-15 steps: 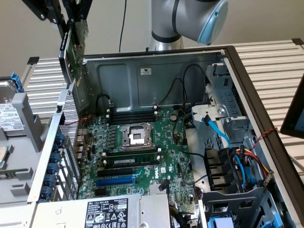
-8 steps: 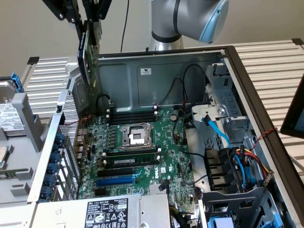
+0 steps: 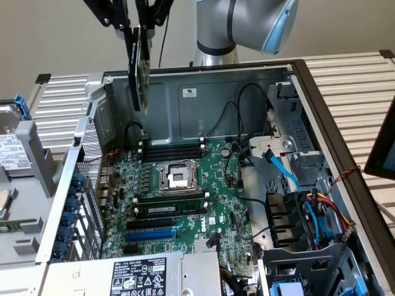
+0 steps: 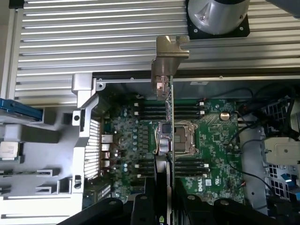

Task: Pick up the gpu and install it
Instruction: 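Pick up the gpu and move the gpu toward the slot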

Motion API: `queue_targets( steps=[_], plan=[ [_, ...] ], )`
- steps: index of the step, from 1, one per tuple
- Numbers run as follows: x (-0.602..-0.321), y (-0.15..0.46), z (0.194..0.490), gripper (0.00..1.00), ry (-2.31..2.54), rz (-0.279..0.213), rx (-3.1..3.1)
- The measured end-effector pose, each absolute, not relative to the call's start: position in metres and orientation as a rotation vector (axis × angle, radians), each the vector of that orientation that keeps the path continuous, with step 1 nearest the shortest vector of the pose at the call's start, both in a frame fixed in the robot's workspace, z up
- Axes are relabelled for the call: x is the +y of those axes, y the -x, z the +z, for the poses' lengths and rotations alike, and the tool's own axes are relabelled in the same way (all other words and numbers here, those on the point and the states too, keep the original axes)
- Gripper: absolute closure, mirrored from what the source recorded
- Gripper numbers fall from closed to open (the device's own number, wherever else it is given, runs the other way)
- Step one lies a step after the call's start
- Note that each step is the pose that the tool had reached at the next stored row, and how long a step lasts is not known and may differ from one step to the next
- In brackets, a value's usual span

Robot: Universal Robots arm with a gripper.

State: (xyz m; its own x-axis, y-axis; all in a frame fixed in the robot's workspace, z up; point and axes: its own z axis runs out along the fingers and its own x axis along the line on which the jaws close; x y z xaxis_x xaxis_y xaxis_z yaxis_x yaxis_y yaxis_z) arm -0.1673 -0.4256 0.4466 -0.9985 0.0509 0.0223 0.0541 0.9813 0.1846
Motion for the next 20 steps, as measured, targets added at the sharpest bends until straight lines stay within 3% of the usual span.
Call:
queue_targets(
  steps=[9,20],
  plan=[
    [-0.433,0.142,0.446,0.73,0.083,-0.247,-3.114],
    [-0.439,0.122,0.444,0.73,0.077,-0.244,-3.112]
  ],
)
